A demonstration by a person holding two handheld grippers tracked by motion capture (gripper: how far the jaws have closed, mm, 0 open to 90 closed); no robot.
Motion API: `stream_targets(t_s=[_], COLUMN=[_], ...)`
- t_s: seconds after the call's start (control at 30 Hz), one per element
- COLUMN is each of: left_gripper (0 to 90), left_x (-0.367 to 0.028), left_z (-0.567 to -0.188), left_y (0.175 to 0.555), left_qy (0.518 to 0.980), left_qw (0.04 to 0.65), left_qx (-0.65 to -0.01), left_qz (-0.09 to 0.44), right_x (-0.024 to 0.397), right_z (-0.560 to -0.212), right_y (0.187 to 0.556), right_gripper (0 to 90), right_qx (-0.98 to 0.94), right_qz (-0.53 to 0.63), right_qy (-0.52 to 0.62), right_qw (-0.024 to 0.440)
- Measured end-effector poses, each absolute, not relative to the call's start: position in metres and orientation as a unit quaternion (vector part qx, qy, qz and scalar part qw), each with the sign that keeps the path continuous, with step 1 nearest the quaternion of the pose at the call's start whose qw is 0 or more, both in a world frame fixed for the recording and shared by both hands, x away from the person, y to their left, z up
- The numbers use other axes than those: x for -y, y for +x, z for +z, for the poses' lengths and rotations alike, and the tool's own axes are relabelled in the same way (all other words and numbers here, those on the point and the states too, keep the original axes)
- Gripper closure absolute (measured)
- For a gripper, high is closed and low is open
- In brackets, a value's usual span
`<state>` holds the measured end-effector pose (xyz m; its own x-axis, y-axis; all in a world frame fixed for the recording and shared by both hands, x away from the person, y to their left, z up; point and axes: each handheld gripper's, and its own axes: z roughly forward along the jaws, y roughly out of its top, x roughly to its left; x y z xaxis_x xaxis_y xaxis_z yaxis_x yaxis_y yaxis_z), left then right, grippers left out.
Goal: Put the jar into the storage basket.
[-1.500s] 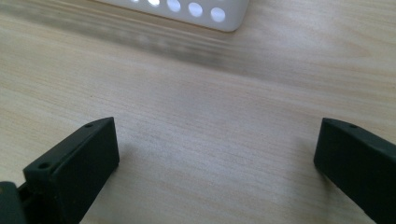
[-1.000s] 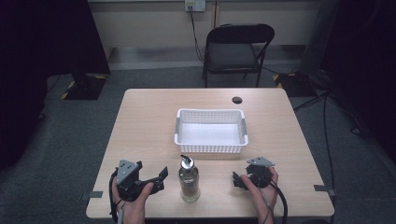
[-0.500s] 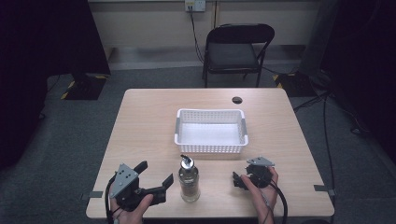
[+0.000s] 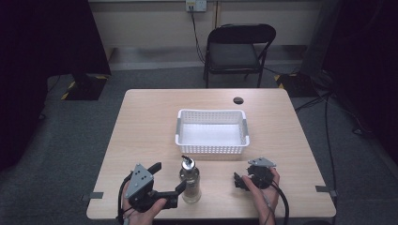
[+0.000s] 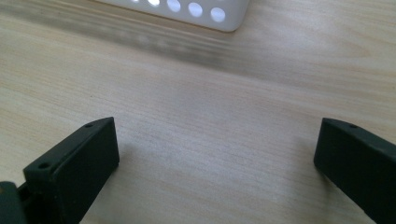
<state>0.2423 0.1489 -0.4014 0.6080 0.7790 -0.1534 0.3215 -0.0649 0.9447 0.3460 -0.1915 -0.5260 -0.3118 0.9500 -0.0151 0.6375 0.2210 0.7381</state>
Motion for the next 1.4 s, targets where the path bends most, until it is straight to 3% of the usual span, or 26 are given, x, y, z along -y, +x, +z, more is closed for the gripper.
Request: stream_targets(t_s=[0.6,1.2,1.4], left_gripper=[2.3,19.0,30.8], left_x=[-0.123,-0.112,-0.111], left_z=[-0.408,-0.431,-0.436], left_y=[0.25,0.264,0.267], left_qy=[0.728,0.748,0.754], left_qw=[0.551,0.528,0.523], left_qx=[-0.35,-0.343,-0.344], left_qz=[0.21,0.21,0.202], right_x=[0.192,0.192,0.192], right_z=[-0.526,-0.526,-0.526], right_y=[0.346,0.346,0.346], right_gripper=[0.0,0.0,0.0], right_qx=[-0.743,-0.743,-0.743], right_qz=[0.323,0.323,0.323], right_qy=[0.534,0.535,0.534], right_qw=[0.242,0.242,0.242])
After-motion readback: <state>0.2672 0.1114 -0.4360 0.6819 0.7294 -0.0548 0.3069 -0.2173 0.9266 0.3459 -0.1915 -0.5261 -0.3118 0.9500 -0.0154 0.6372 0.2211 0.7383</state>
